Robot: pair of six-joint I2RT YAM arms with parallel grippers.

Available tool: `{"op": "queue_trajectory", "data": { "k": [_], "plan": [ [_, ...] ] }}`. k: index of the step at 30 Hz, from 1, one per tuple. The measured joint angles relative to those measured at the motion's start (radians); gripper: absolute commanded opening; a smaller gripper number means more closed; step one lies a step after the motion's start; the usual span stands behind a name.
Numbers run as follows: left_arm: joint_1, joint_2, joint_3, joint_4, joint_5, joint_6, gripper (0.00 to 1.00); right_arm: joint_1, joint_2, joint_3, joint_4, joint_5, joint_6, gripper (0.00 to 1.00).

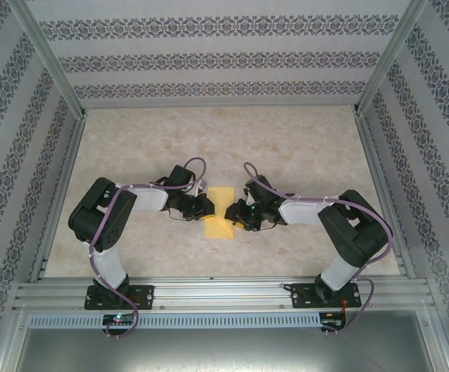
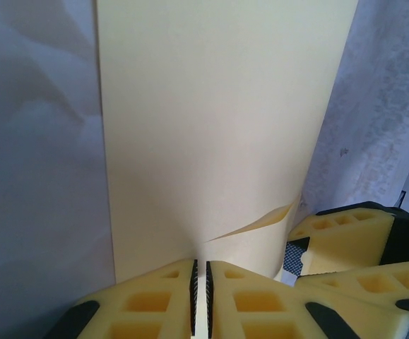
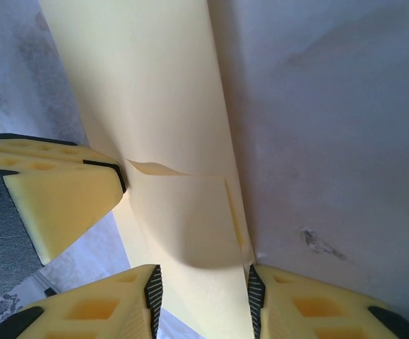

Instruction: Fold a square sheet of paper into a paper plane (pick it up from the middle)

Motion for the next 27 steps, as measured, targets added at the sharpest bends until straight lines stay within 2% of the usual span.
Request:
{"op": "queue_trajectory", "data": {
  "k": [10, 20, 27],
  "plan": [
    [-0.002, -0.021, 0.006, -0.052, -0.049, 0.012, 0.16, -0.012, -0.007, 0.045, -0.031, 0.061, -0.053, 0.45],
    [-0.002, -0.026, 0.007, -0.059, -0.058, 0.012, 0.16, -0.019, 0.066, 0.073, 0.034, 0.027, -0.050, 0.45],
    [-0.002, -0.026, 0.007, -0.064, -0.062, 0.014, 0.16, -0.015, -0.049, 0.069, -0.053, 0.075, -0.061, 0.46]
  ]
}}
